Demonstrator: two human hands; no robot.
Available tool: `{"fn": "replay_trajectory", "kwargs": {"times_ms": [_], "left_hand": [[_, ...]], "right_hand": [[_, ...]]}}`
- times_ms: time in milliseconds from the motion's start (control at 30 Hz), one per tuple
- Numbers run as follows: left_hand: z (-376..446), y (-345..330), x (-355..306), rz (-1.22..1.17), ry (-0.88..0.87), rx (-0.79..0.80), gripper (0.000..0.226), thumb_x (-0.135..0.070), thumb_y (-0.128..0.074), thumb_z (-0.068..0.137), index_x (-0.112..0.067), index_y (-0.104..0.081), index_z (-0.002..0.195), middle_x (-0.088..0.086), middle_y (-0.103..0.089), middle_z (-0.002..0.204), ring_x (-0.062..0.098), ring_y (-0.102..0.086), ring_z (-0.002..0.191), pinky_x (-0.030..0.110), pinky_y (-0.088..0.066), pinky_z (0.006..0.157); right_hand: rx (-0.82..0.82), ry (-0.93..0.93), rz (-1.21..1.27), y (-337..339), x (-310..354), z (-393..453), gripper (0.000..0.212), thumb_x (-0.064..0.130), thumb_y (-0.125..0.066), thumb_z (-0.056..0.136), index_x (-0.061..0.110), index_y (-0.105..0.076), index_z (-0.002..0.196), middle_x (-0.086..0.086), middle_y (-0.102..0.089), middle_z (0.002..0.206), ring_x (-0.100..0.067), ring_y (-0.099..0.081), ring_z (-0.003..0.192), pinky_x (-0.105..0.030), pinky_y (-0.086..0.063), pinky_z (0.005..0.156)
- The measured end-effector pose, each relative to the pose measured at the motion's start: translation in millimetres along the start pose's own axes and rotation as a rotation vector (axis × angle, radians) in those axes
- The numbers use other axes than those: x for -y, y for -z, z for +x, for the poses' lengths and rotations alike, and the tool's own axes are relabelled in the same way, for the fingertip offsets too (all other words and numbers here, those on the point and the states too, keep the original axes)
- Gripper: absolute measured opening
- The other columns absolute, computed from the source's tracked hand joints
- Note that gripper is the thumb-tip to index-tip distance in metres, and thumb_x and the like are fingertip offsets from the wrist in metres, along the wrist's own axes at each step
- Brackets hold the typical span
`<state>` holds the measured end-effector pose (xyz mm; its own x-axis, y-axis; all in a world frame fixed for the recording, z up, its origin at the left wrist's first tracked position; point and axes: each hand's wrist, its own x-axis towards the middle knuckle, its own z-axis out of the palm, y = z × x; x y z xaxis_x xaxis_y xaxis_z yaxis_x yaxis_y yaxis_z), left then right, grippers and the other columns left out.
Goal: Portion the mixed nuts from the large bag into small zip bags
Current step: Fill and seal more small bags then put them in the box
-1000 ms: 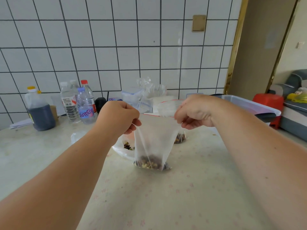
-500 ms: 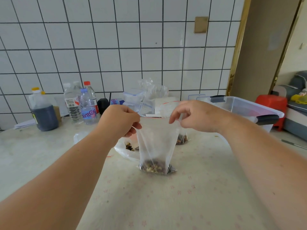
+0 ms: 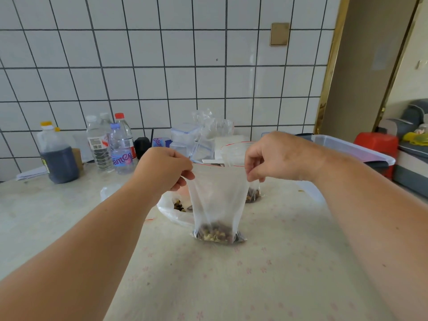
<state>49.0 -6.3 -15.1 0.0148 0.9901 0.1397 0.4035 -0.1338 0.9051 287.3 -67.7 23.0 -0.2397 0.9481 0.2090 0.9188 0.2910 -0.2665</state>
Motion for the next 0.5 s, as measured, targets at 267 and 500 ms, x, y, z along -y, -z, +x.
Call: {"fn": "replay_trajectory", "kwargs": {"times_ms": [267,500], "left_hand": [[4.9,-19.8,-22.9,-0.181,0.048,0.079,0.003,-0.002,-0.068,0.089,0.000,-0.070,0.089,0.008,-0.076,0.064,0.011,-0.057,0.039,0.020,-0.049,0.042],[16.6,-59.3,-42.8,-0.382,0.098,0.209,0.006,0.002,-0.065,0.093,0.003,-0.068,0.098,0.013,-0.077,0.070,0.014,-0.068,0.049,0.022,-0.058,0.050]], "right_hand": [[-0.185,-0.078,0.023,9.7,-28.7,-1.9,0.019,0.036,-0.081,0.078,0.029,-0.066,0.069,0.015,-0.068,0.063,0.001,-0.062,0.061,-0.024,-0.039,0.059],[-0.519,-0.191,0.140,4.4,-70.5,1.1,0.015,0.020,-0.082,0.077,0.025,-0.069,0.070,0.013,-0.067,0.066,-0.003,-0.061,0.068,-0.026,-0.047,0.064]]}}
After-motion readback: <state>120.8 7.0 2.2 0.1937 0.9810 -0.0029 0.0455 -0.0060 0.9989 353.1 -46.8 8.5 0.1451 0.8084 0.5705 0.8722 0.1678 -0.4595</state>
